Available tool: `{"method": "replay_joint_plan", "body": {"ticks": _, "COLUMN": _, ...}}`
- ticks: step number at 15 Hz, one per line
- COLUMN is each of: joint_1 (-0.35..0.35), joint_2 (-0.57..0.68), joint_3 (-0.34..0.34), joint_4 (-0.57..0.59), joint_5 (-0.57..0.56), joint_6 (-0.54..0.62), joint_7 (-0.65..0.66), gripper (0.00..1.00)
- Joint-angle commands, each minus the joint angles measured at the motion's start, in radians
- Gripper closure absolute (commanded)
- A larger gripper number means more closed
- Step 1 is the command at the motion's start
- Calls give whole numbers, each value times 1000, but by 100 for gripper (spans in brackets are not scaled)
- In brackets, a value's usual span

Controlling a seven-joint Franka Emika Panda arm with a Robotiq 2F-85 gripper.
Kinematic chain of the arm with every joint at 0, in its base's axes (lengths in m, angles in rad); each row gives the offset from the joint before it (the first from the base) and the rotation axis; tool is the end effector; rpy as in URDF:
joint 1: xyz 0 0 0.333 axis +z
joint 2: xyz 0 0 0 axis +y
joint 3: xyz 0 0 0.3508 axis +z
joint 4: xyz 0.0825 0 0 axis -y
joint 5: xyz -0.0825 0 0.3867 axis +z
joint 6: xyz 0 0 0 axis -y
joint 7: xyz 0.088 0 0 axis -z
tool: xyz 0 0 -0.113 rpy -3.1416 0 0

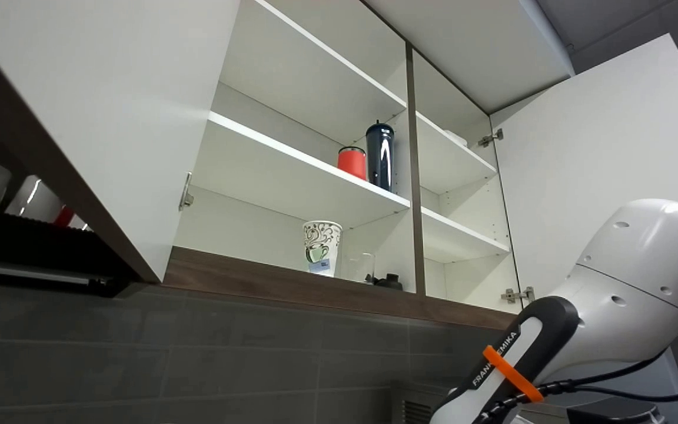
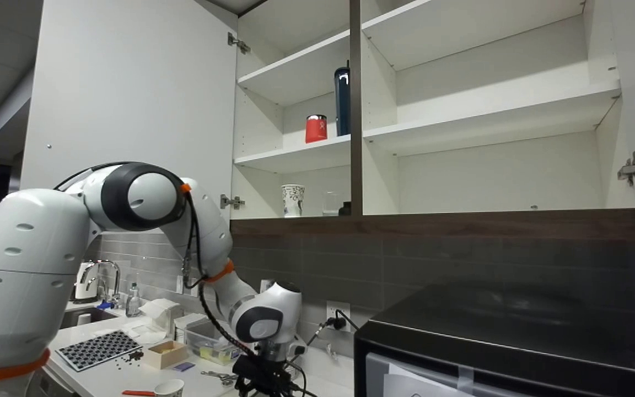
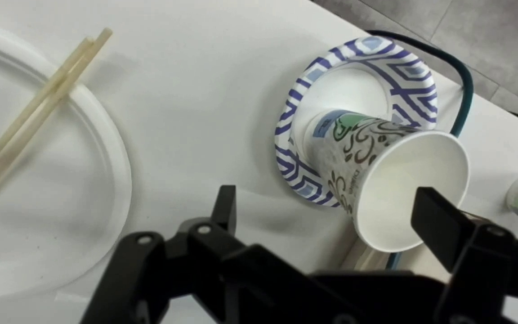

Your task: Move the plate with the cup to the open cabinet

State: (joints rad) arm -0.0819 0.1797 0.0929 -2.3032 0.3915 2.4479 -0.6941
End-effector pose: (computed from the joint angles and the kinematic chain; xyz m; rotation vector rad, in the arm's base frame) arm 0.5301 0.0075 0.2927 -2.8264 -0.5682 -0.0774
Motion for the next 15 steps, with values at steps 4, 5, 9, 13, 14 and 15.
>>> {"method": "replay_joint_plan", "body": {"ticks": 4, "joint_1": -106, "joint_2": 97, "joint_3": -6, "joint_4": -37, "joint_5": 359, "joint_6": 26, "joint_7": -168, "gripper": 0}}
{"method": "replay_joint_plan", "body": {"ticks": 5, "joint_1": -115, "joint_2": 106, "joint_3": -10, "joint_4": -44, "joint_5": 403, "joint_6": 30, "joint_7": -190, "gripper": 0}}
{"method": "replay_joint_plan", "body": {"ticks": 9, "joint_1": -131, "joint_2": 148, "joint_3": -31, "joint_4": -53, "joint_5": 541, "joint_6": 22, "joint_7": -244, "gripper": 0}}
{"method": "replay_joint_plan", "body": {"ticks": 13, "joint_1": -126, "joint_2": 211, "joint_3": -37, "joint_4": -21, "joint_5": 644, "joint_6": -19, "joint_7": -264, "gripper": 0}}
{"method": "replay_joint_plan", "body": {"ticks": 14, "joint_1": -119, "joint_2": 229, "joint_3": -40, "joint_4": -11, "joint_5": 651, "joint_6": -16, "joint_7": -266, "gripper": 0}}
{"method": "replay_joint_plan", "body": {"ticks": 15, "joint_1": -116, "joint_2": 240, "joint_3": -41, "joint_4": -5, "joint_5": 659, "joint_6": -14, "joint_7": -272, "gripper": 0}}
